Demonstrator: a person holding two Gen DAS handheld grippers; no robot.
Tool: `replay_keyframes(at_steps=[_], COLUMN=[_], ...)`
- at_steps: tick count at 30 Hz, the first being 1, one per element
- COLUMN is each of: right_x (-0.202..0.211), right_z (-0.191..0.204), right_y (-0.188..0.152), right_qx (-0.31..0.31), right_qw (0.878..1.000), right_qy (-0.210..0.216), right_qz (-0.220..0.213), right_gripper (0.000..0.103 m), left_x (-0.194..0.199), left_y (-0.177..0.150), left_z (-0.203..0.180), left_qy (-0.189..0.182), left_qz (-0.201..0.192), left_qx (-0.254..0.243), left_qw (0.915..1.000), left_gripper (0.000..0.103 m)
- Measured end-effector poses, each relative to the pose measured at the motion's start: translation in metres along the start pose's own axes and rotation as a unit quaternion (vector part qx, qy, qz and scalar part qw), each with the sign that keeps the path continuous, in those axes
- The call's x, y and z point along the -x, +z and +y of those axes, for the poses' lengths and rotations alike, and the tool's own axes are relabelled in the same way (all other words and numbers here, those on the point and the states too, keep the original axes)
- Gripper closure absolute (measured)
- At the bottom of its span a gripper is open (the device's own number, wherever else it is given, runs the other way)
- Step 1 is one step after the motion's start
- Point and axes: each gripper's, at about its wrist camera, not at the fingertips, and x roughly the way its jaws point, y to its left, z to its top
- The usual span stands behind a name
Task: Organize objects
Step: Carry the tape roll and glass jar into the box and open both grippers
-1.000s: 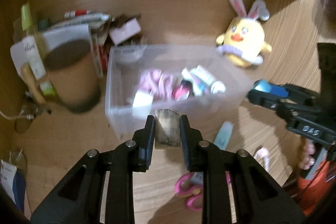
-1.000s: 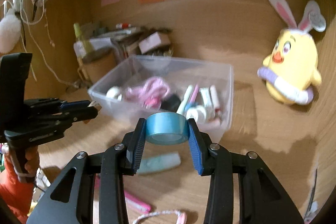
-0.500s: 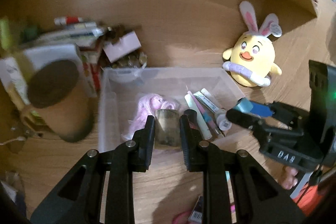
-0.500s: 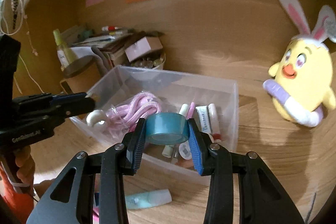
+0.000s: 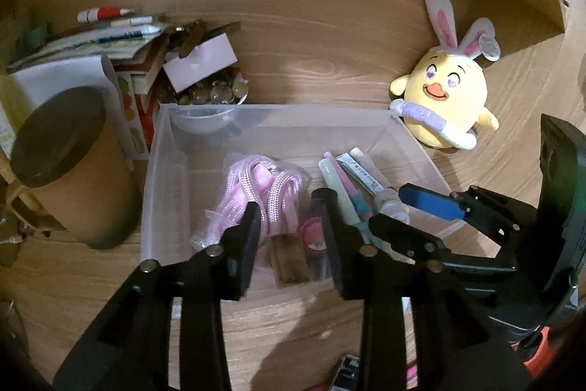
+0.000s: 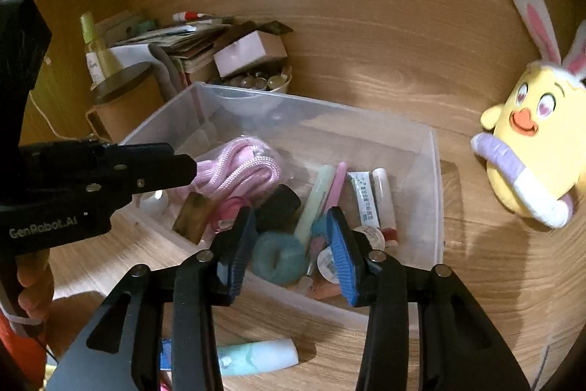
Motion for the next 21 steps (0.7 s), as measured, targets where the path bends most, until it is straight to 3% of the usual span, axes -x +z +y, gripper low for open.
replay_keyframes(at_steps=[1,5,9,15,21], right_x=[0.003,0.02,0.044,0.073,0.079], right_z=[0.002,0.006,0.005,-0.001,-0.012], right_y=[0.0,-0.005,-0.019,-0.053,-0.1], right_qx=[0.002,0.011,0.007,-0.007,-0.048], right_qw=[1.0,1.0,1.0,0.999,0.998], right_qy=[-0.001,-0.006,-0.01,-0.034,-0.035], right_qz=[-0.003,-0.015,-0.024,-0.025,0.013], right_gripper=[0.06,0.054,0.049,0.047,0.047], left_x=[0.005,0.027,0.044,0.055,0.042], left_y=[-0.001,-0.009,-0.02,-0.047,-0.081], left_z=[-0.002,-0.006,-0.007,-0.008,-0.009], left_qy=[0.005,0.014,0.017,0.023,0.008], left_qz=[-0.005,-0.028,-0.037,-0.026,0.018], left_qx=[-0.005,-0.016,-0.025,-0.031,-0.033], left_qw=[1.0,0.9994,0.9989,0.9989,0.9993], left_gripper=[0.066,0.045,0.036,0.022,0.02])
